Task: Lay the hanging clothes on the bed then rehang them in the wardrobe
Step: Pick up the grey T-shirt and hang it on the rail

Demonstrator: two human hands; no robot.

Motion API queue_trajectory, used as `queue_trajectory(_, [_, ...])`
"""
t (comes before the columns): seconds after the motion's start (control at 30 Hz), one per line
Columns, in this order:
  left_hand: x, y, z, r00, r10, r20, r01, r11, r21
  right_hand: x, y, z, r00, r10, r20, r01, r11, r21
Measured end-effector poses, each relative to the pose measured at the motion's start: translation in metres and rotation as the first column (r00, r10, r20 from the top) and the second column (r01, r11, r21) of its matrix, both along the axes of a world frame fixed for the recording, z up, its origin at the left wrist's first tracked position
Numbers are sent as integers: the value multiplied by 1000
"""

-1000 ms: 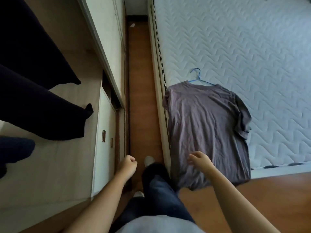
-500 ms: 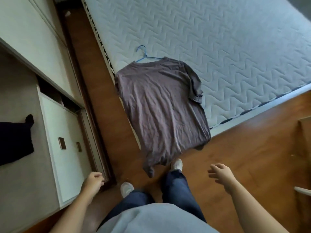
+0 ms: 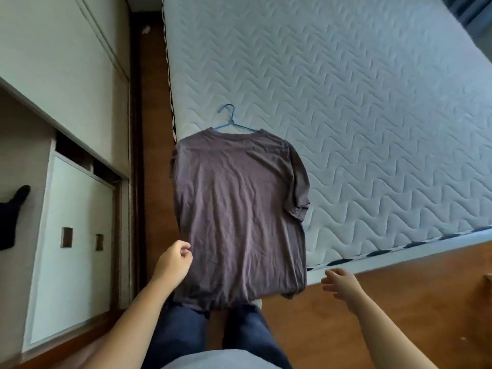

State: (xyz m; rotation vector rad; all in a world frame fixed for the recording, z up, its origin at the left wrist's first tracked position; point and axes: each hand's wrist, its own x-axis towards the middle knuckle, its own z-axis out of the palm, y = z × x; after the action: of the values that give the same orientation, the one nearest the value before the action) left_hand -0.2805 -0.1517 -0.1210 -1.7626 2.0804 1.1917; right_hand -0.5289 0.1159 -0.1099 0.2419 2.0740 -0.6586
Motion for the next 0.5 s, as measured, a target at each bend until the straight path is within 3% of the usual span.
queue_trajectory(0.27, [-35, -138, -42, 999, 7, 39, -4, 997, -78, -65, -146, -43, 977, 202, -64, -204, 979, -26])
queue_trajectory(0.37, [-77, -200, -75, 996, -81, 26, 84, 983, -162, -95, -202, -75, 937, 312, -158, -315, 949, 8])
queue_trajectory(0.5, [-140, -269, -123, 983, -182, 9, 180, 960, -214, -145, -277, -112, 906, 338, -253, -347, 938, 10])
